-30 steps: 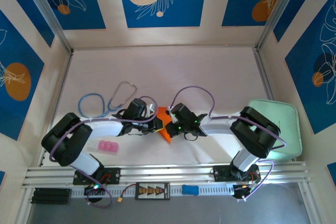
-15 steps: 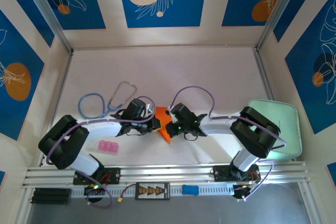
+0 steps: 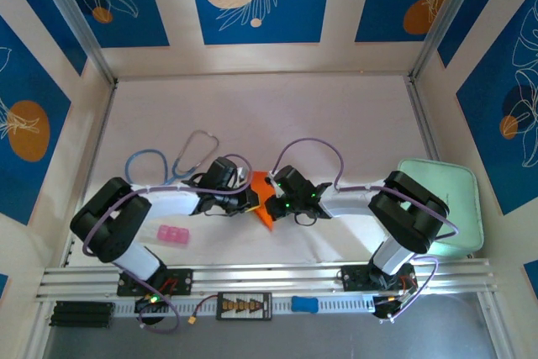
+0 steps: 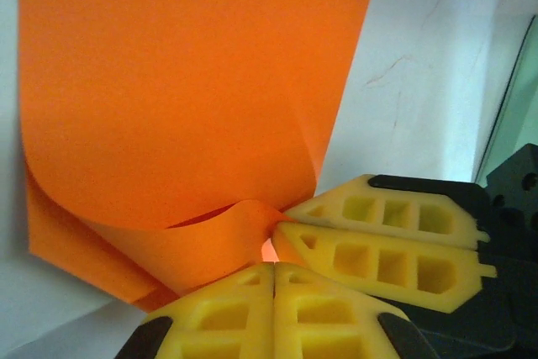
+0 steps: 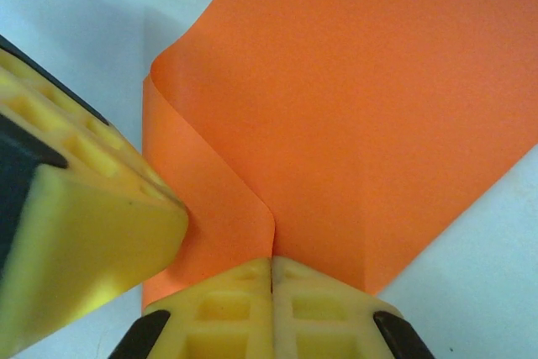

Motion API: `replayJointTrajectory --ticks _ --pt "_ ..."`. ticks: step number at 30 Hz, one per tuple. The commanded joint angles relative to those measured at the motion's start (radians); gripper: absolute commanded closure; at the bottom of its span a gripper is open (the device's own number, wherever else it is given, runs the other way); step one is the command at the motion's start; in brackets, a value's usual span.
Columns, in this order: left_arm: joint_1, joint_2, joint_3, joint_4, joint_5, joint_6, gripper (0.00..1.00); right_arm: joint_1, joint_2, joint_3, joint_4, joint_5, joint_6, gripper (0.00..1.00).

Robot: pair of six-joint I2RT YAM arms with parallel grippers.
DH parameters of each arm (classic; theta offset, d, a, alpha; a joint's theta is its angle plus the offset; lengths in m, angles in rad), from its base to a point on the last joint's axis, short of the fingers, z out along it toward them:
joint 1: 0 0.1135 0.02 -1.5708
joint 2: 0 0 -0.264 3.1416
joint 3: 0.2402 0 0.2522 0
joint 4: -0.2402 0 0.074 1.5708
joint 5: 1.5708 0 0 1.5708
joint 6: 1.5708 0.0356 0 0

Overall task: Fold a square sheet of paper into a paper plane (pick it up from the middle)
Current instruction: Third fold the triangle at the center of the table.

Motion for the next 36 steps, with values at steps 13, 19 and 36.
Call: replayJointTrajectory --ticks 13,19,36 --pt "0.001 0.05 0.037 -0.044 0.026 0.032 0.94 0.01 0.002 -0.02 -0.042 -0.015 -0.001 1.0" --pt "0.001 0.054 0.011 -0.089 0.004 0.058 0.95 0.01 0.002 -0.019 -0.044 -0.021 -0.002 1.0" --pt "0.001 0.088 0.015 -0.082 0.0 0.097 0.94 0.011 0.01 -0.007 -0.054 -0.02 -0.002 1.0"
